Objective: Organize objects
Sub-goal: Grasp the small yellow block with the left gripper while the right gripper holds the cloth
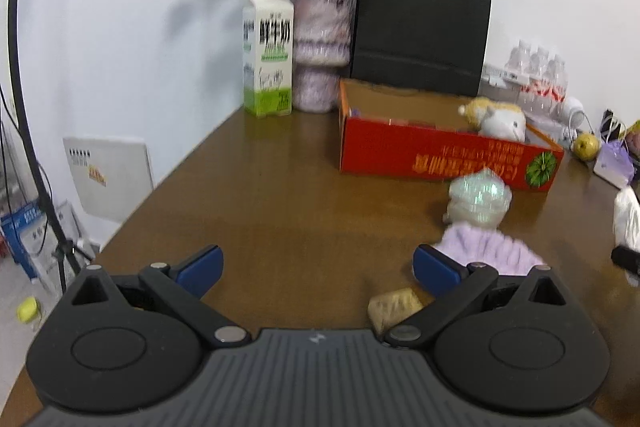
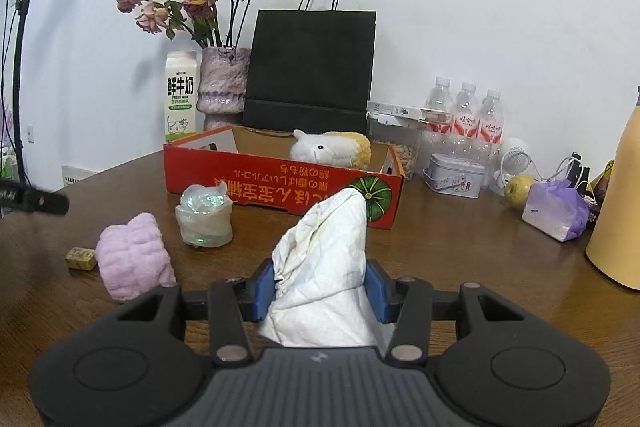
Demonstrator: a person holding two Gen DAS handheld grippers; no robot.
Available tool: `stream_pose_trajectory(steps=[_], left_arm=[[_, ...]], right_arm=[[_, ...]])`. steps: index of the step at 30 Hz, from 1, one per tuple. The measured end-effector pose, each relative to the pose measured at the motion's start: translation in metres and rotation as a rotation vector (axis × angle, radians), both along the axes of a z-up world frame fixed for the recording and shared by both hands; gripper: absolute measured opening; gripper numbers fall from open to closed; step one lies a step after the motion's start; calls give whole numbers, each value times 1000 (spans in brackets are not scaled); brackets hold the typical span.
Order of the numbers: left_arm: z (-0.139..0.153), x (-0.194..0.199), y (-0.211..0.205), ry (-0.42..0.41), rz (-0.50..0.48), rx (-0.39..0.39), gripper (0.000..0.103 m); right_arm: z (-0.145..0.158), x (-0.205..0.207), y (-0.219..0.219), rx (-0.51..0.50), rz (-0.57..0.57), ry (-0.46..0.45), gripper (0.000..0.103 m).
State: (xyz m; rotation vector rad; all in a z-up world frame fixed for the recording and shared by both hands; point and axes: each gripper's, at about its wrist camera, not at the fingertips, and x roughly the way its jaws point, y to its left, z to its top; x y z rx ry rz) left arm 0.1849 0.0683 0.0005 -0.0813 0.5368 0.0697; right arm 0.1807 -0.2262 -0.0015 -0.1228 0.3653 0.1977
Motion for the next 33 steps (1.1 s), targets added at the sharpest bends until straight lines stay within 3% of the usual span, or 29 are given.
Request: stream_pose_trajectory(steps=[11,22,24,27,28,29,33], left_arm=[[-16,8,-28,128,-86,100,103],[-29,31,-42,182,-4,92,103],[-28,30,-44,174,-11,98,94],[-26,28,-47,157,-35,74,64],[-25,27,-48,149,-45,69,45],[-24,26,-50,141,-54,69,35],[-24,23,-51,120,-64,81,35]], right_arm=[[1,-6,1,2,20,-28,47],[1,-7,1,5,37,-26,47],[1,-8,1,6,41,-26,47],[1,-8,2,5,48,-27,48],[1,-9,2,3,50,-28,48],[1,-9,3,3,51,-28,48],[1,-10,4,2,53,-29,48]])
